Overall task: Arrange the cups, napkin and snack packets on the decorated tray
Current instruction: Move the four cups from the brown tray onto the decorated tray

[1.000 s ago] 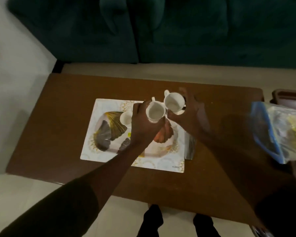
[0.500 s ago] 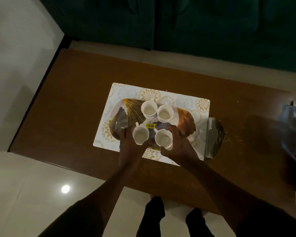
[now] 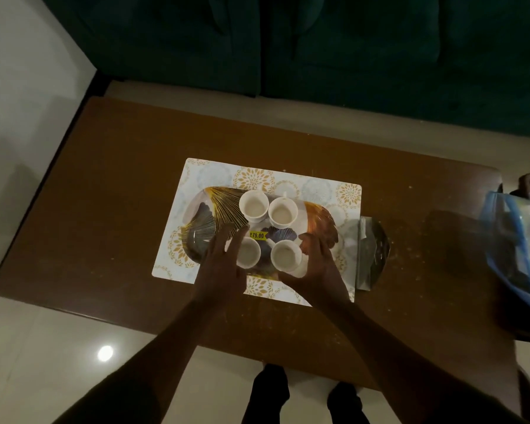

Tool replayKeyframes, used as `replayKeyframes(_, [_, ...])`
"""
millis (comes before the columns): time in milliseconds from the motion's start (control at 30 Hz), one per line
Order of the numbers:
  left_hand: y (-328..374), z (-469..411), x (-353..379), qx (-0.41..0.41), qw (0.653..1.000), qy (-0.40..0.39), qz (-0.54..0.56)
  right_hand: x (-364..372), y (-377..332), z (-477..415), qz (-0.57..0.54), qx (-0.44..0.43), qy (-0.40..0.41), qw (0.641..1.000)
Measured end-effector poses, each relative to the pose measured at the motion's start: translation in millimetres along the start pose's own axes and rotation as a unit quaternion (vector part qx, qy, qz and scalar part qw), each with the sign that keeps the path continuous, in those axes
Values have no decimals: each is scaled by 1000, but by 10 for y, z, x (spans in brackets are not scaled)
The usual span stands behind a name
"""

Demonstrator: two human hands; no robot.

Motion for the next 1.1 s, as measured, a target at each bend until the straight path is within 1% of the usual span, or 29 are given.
replayKeyframes(100, [54,-81,108,62,989,-82,-109,22,16,-65,29,26,-8,999])
replayKeyframes(167, [87,-100,141,108,978,-99,-149,78,-8,-117,44,25,-27,998])
replayKeyframes(200, [81,-109,140,116,976,-99,-154,104,-31,-144,49,16,-33,998])
replayKeyframes(267, [20,-132,96,90,983,-79,-136,146,-72,-197,53,2,-47,997])
replayKeyframes(367, [-92,-142,-26,-16,997,-36,-59,166,-125,-261,38,-18,-61,997])
replayKeyframes(433, [-150,-117,-64,-71,997,-22,0,106,-135,-251,18,-17,-27,999])
replayKeyframes(500, [-162,-86,-64,-83,996,-15,34,18,-93,-182,14,6,36,999])
replayKeyframes(567, [-166,-76,-48,-85,995,-16,54,16,-20,-89,1,48,75,996])
replayKeyframes(633, [-194,-85,-25,-92,993,-18,67,59,61,-18,-35,105,92,990])
replayKeyframes(700, [-238,-89,-5,-114,989,-12,96,99,97,-3,-52,137,97,984])
replayKeyframes(833, [-339,-73,67,-180,973,-6,145,171,31,-63,-60,126,80,987])
replayKeyframes(967, [-338,-90,103,-194,967,-5,164,179,-36,-108,-87,134,94,983])
replayKeyframes(1100, [-339,-125,76,-201,966,6,166,174,-155,-124,-106,117,113,981])
Point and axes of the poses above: each hand's wrist, its own z-axis away from the middle knuckle, its own x-axis out of the palm, y = z × x, the point moved 9 cm from there along -z, towards the middle knuckle, and after that the axes turned 7 degrees about -x, right-handed, at the moved point
